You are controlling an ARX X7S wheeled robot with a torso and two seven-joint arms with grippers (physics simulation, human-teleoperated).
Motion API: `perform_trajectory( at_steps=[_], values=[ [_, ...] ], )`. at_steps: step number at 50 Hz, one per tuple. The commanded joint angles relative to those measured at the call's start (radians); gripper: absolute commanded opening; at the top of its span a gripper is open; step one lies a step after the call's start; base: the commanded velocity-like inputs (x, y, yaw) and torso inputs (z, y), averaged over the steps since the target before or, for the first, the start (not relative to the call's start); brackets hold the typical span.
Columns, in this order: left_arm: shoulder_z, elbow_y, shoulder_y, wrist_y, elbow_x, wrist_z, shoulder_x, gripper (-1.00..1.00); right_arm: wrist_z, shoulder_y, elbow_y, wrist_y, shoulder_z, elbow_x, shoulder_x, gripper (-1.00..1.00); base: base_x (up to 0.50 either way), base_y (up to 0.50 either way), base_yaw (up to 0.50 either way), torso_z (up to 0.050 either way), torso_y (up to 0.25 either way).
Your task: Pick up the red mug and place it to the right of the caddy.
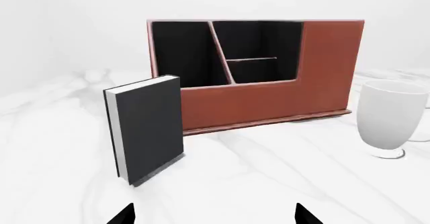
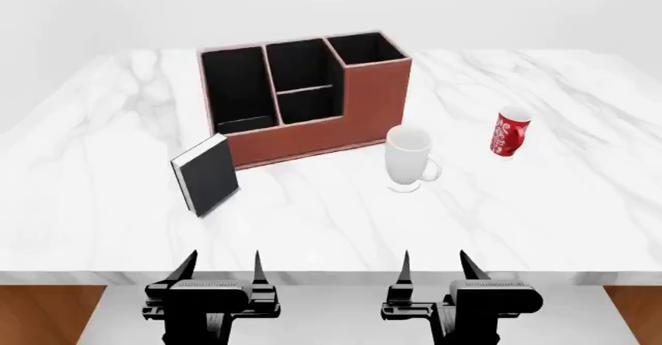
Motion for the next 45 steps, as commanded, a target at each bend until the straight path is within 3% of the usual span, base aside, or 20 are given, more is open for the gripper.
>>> perform_trajectory(
  at_steps=[1,6,40,43,45],
  values=[
    [0.027,0.001,0.011,0.004,-0.007,-0.016,-0.017,1.0,0.04,-0.012,0.003,-0.038,-0.022,-0.017,0.018,1.0,0.0,0.0,0.0,0.0,0.0],
    [0.05,0.005,0.003,-0.013,-0.013,-0.046,-0.035,1.0,0.017,-0.034,-0.024,-0.067,-0.065,-0.001,0.05,1.0,0.0,0.0,0.0,0.0,0.0],
    [0.115,0.024,0.001,-0.029,-0.042,-0.109,-0.089,1.0,0.087,-0.025,-0.019,-0.048,-0.116,0.022,0.093,1.0,0.0,-0.5,0.0,0.0,0.0],
    [0.112,0.063,-0.005,-0.086,-0.066,-0.107,-0.09,1.0,0.099,-0.021,-0.042,-0.015,-0.118,0.019,0.095,1.0,0.0,0.0,0.0,0.0,0.0],
    [0.111,0.285,-0.082,-0.383,-0.086,-0.105,-0.119,1.0,0.091,0.026,-0.185,0.188,-0.122,0.037,0.103,1.0,0.0,0.0,0.0,0.0,0.0]
  ],
)
